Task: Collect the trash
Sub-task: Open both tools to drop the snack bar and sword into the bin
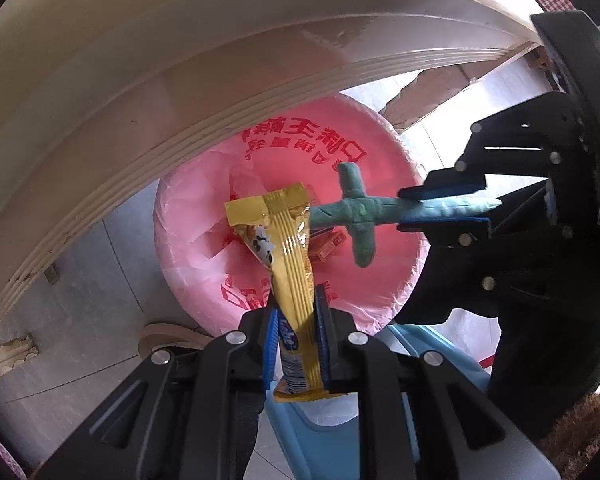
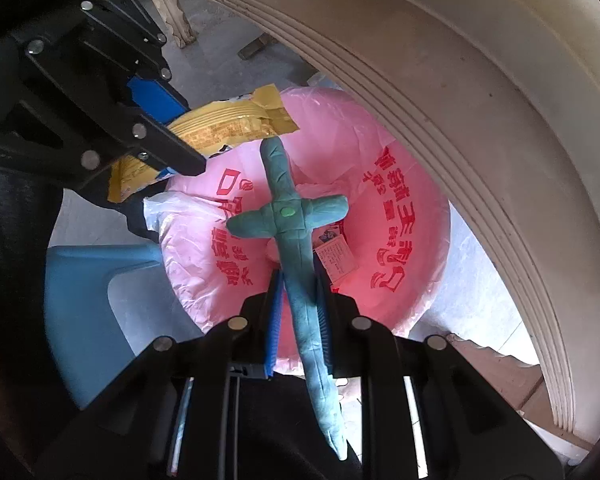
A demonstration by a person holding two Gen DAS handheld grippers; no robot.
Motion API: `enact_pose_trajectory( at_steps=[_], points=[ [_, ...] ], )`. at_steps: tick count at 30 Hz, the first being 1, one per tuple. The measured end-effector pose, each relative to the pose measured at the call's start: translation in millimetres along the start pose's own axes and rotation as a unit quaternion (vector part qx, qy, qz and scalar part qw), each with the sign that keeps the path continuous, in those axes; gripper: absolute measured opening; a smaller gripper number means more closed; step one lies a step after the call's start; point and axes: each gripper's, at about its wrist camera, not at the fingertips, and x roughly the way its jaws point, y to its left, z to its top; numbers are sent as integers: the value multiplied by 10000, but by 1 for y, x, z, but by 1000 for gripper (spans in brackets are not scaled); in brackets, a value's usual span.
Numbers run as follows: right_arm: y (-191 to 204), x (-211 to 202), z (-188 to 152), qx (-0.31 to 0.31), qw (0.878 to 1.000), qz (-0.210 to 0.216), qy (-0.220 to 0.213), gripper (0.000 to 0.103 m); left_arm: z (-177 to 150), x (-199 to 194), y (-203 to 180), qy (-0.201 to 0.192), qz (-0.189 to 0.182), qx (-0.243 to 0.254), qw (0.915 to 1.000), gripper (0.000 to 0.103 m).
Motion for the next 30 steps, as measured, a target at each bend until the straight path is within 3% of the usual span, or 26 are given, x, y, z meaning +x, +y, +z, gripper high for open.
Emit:
enact_pose_trajectory(
  at_steps=[10, 11, 13, 14, 15, 20, 24, 30],
  points=[
    [-2, 4, 1, -90, 9999, -53, -79, 18, -5, 6, -2, -54, -137, -240, 9996, 16],
    [-1, 3, 1, -123, 9998, -103, -101, 21, -5, 8, -3, -44, -106, -225, 9997, 17],
    [-1, 0, 1, -121, 9996, -166, -188, 44, -6, 9, -4, -56, -78, -218, 9997, 21],
    [-2, -2, 1, -110, 9994, -177, -279, 62, -5, 9, -4, -58, -104, -210, 9997, 25],
    [-2, -6, 1, -104, 9990, -222, -379, 71, -5, 9, -4, -67, -121, -210, 9997, 33],
    [-3, -10, 2, -38, 9986, -243, -478, 77, -5, 7, -4, -137, -32, -157, 9998, 59],
    [-4, -8, 0, 53, 9987, -162, -478, 77, -7, 4, -2, -126, -28, -217, 9997, 63],
    [0, -20, 1, 99, 9976, -393, -554, 82, -11, -9, -4, -287, 280, -219, 9990, 69]
  ],
)
